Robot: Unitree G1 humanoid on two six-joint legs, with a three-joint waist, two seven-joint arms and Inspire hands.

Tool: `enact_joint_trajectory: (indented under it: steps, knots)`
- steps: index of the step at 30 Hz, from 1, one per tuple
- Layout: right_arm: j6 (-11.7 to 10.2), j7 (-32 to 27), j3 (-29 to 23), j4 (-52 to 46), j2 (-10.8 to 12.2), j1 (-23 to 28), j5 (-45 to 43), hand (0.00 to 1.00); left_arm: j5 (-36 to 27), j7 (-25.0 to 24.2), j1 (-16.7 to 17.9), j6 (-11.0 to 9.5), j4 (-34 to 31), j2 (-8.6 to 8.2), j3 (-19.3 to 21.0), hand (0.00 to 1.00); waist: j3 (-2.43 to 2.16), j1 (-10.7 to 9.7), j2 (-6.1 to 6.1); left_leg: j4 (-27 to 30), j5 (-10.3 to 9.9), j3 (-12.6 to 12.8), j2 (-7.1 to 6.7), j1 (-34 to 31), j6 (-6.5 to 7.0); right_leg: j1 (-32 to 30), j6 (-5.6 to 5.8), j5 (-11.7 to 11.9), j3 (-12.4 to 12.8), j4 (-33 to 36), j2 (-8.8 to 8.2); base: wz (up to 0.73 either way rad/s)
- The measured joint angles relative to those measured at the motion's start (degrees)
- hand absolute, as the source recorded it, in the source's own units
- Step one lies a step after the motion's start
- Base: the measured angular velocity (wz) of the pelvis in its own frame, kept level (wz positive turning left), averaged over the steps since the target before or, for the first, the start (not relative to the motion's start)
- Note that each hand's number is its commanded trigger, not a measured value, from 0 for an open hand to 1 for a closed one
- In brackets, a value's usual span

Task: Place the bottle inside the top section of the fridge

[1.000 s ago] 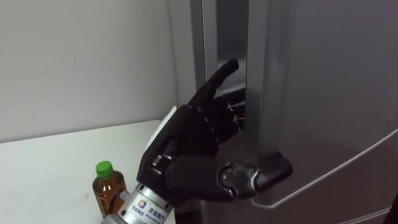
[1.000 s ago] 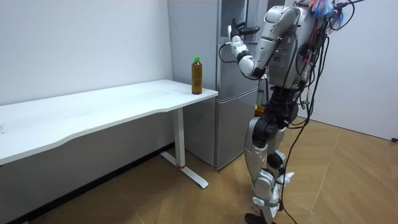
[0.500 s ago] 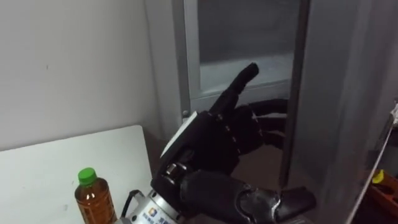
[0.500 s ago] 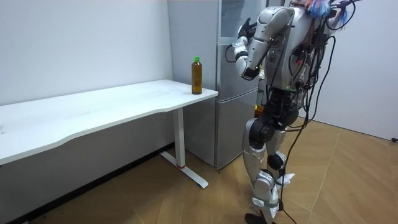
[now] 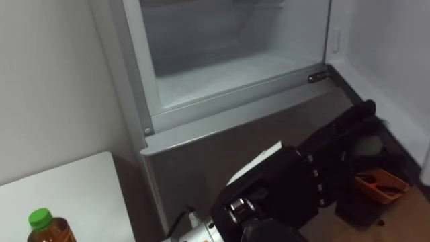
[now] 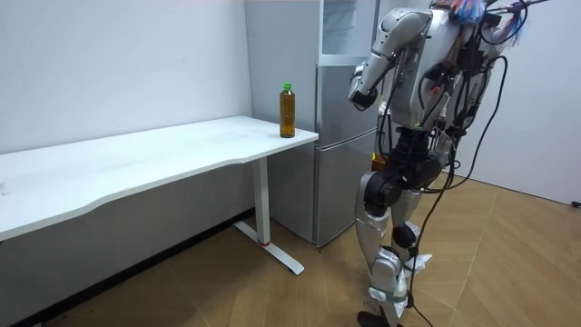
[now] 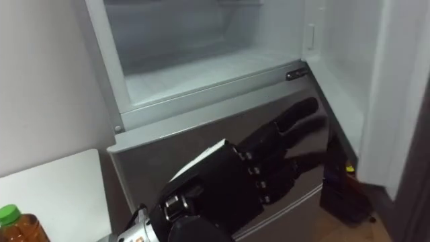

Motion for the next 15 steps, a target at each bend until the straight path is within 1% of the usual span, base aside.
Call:
enact_joint_trajectory:
  steps: [3,8,11,12,15]
  knots:
    - [0.1,0.0,0.0,0.0,-0.1,0.0,0.2,0.0,0.0,-0.5,0.0,0.4,0.0,0.53,0.0,0.0,0.04,-0.3,-0.06,-0.1,0.1,0.2,0.1,0.0,-0.19,-0.2,-0.17,0.0,0.2,0.0,0.25,-0.06]
    - [0.1,0.0,-0.5,0.1,-0.2,0.2,1.4,0.0,0.1,-0.5,0.0,0.4,0.0,0.9,0.0,0.0,0.06,-0.9,-0.08,-0.1,0.0,0.2,0.37,0.1,-0.37,-0.1,-0.26,0.0,0.3,0.0,0.5,-0.01]
    - [0.1,0.0,-0.6,0.2,-0.3,0.3,1.8,0.0,0.1,-0.5,-0.2,0.8,0.0,1.17,0.0,0.0,0.12,-1.1,-0.14,-0.1,0.0,0.2,0.48,0.0,-0.51,-0.1,-0.39,-0.1,0.3,-0.1,0.61,-0.04]
    - [0.1,0.0,-0.5,0.2,-0.3,0.3,1.8,0.0,0.1,-0.5,-0.8,1.1,0.0,1.52,0.0,0.0,0.19,-1.0,-0.15,-0.1,-0.1,0.2,0.5,-0.1,-0.52,-0.1,-0.4,-0.1,0.3,-0.1,0.62,0.0]
    - [0.2,0.0,-0.6,0.2,-0.4,0.3,1.8,0.0,0.2,-0.5,-2.5,1.1,0.1,2.69,0.1,0.0,0.23,-0.9,-0.1,-0.2,-0.1,0.1,0.54,-0.2,-0.54,0.2,-0.46,-0.2,0.2,-0.2,0.63,0.0]
